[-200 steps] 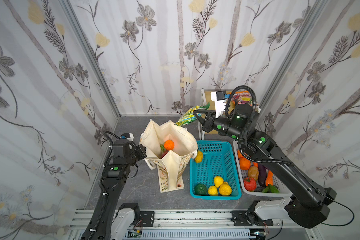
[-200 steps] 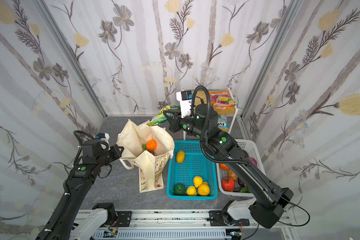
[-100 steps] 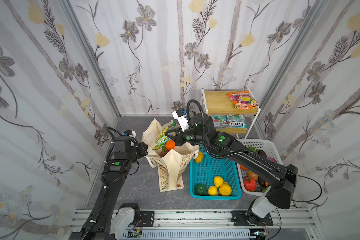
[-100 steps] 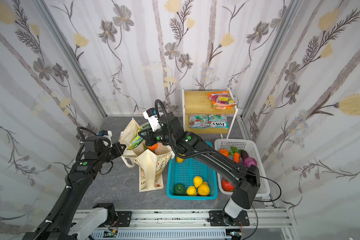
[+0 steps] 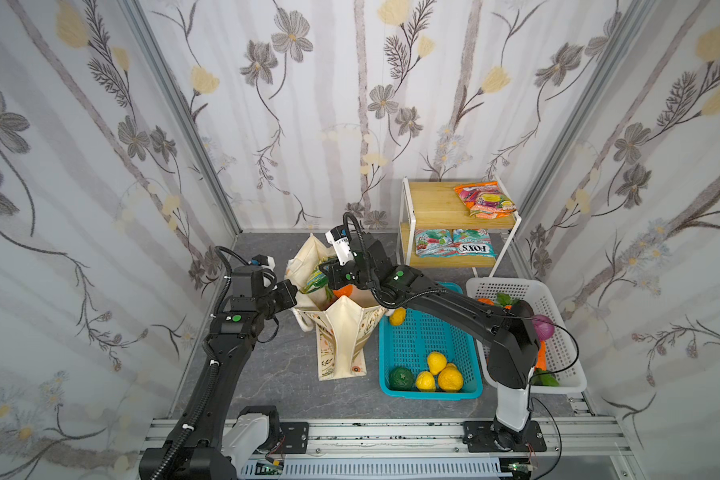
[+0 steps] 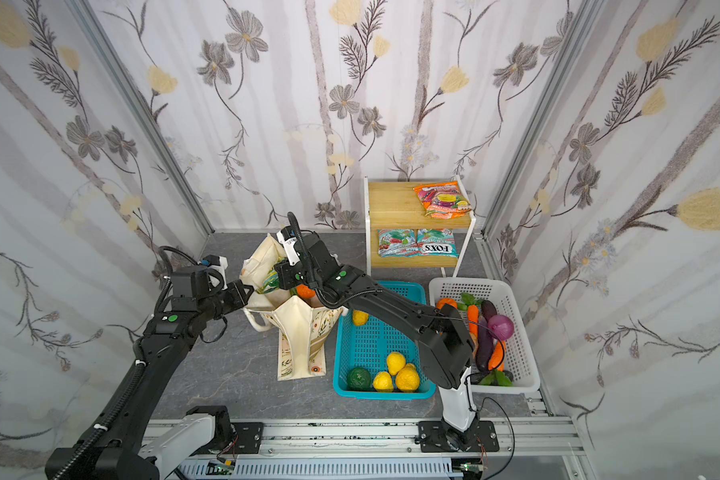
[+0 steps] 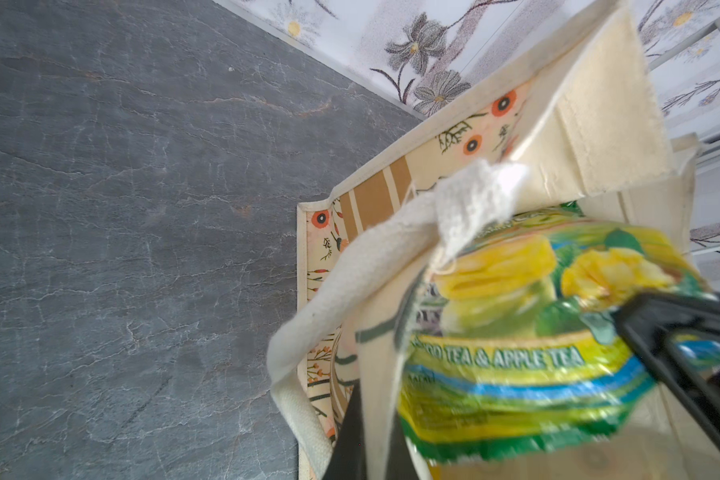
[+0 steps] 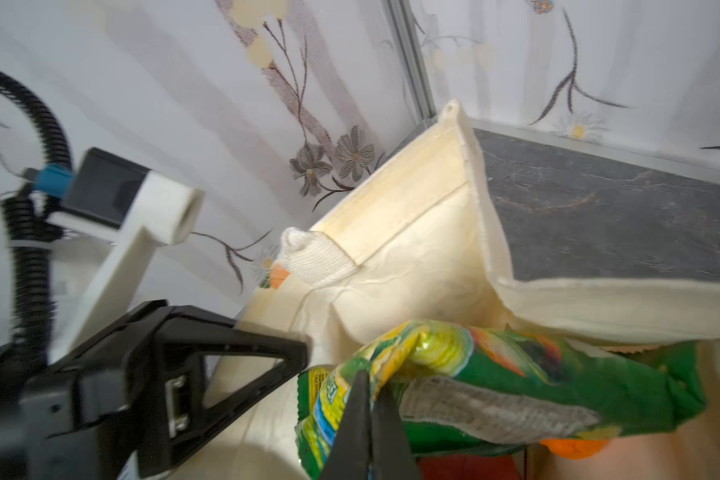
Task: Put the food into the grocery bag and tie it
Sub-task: 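Carry the green candy bag into the tote bag with the right gripper, then open the right gripper and withdraw it from the tote bag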
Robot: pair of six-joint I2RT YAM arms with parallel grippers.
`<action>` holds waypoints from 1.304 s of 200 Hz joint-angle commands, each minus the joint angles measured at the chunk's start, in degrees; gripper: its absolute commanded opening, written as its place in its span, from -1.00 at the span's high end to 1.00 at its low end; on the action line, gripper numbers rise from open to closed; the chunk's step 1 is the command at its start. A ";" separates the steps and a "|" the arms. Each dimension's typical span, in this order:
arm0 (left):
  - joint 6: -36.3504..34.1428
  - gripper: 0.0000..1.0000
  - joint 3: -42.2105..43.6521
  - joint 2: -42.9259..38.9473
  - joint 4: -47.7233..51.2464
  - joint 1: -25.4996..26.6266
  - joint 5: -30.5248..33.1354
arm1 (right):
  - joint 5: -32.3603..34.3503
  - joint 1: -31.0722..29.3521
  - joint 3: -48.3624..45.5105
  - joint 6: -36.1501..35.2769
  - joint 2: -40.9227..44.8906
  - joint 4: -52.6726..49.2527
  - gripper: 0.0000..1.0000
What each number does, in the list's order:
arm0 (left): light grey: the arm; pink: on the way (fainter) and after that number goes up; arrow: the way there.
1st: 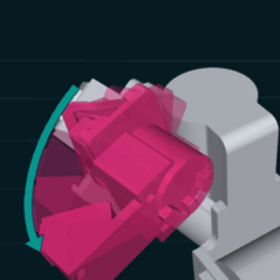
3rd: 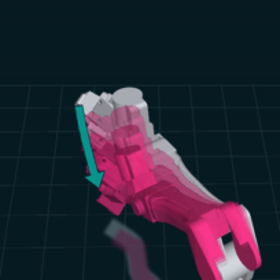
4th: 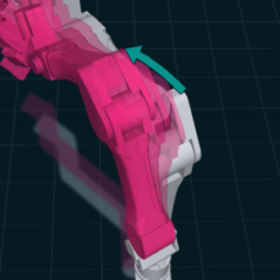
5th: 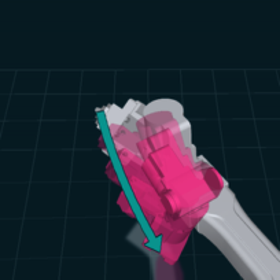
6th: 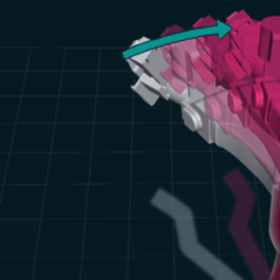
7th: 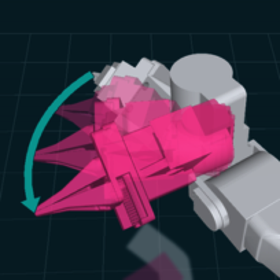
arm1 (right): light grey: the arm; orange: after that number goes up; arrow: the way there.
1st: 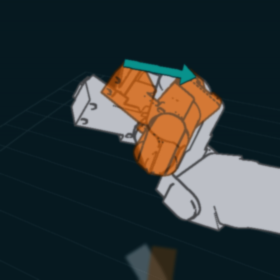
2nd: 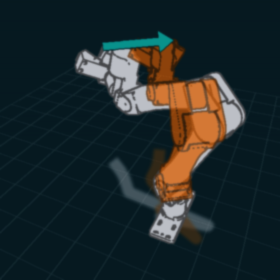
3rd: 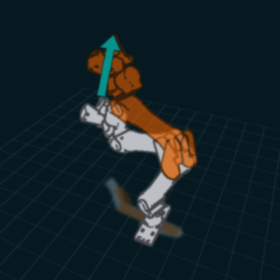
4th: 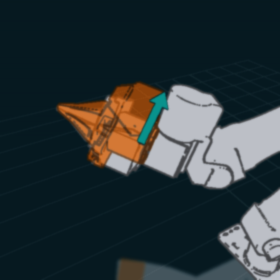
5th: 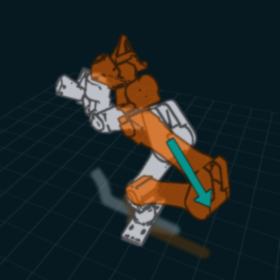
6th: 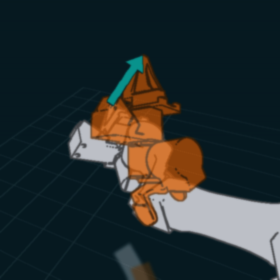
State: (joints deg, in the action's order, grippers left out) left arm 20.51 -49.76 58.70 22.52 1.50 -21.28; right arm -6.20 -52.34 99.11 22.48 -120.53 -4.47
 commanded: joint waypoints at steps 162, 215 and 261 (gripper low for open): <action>0.49 1.00 0.54 0.32 -1.96 0.08 1.51 | 32.20 -1.43 -6.89 0.41 0.85 -14.28 -0.27; 1.53 1.00 0.45 0.19 -1.96 0.08 1.25 | 27.68 -1.45 -17.56 0.37 10.77 -1.54 -0.56; 1.86 1.00 -0.16 0.61 -2.04 0.09 -0.02 | 27.96 -1.36 -27.35 1.61 22.14 10.33 -0.91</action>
State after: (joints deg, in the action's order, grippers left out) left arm 22.06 -49.32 59.05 21.32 1.58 -21.10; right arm 20.95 -53.82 73.89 23.97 -102.54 -4.27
